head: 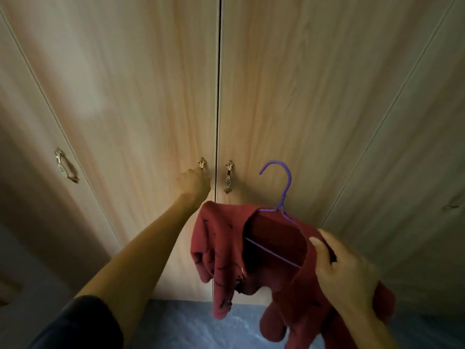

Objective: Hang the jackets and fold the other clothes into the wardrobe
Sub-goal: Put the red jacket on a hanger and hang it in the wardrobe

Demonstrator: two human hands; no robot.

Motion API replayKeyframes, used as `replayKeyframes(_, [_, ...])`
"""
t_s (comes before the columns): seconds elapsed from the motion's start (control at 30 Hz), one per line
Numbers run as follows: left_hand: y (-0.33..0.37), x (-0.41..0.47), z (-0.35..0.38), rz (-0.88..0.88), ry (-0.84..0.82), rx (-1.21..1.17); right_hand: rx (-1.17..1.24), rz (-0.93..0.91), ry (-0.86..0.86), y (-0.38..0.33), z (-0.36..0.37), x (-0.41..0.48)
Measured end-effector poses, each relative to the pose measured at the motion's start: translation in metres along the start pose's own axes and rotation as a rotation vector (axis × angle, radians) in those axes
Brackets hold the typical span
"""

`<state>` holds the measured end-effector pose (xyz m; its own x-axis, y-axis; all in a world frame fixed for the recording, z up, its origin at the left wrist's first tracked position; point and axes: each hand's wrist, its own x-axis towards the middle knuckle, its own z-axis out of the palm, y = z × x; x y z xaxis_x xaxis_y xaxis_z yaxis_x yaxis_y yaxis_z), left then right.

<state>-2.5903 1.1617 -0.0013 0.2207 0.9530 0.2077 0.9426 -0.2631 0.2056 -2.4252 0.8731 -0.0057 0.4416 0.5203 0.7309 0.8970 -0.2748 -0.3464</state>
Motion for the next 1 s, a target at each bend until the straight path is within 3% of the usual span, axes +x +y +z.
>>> replayKeyframes(0.37, [-0.01, 0.013, 0.03, -0.063, -0.011, -0.353, -0.118, 0.052, 0.042, -0.042, -0.034, -0.031])
replayKeyframes(0.57, [-0.016, -0.019, 0.025, -0.04, 0.099, -0.486, -0.088, 0.082, -0.011, -0.055, -0.047, -0.05])
replayKeyframes(0.7, [-0.032, -0.049, 0.013, -0.082, -0.001, -0.391, -0.065, 0.067, -0.029, -0.066, -0.061, -0.066])
replayKeyframes(1.0, [-0.082, -0.138, -0.02, -0.178, 0.124, -0.263, 0.016, -0.073, 0.024, -0.084, -0.095, -0.104])
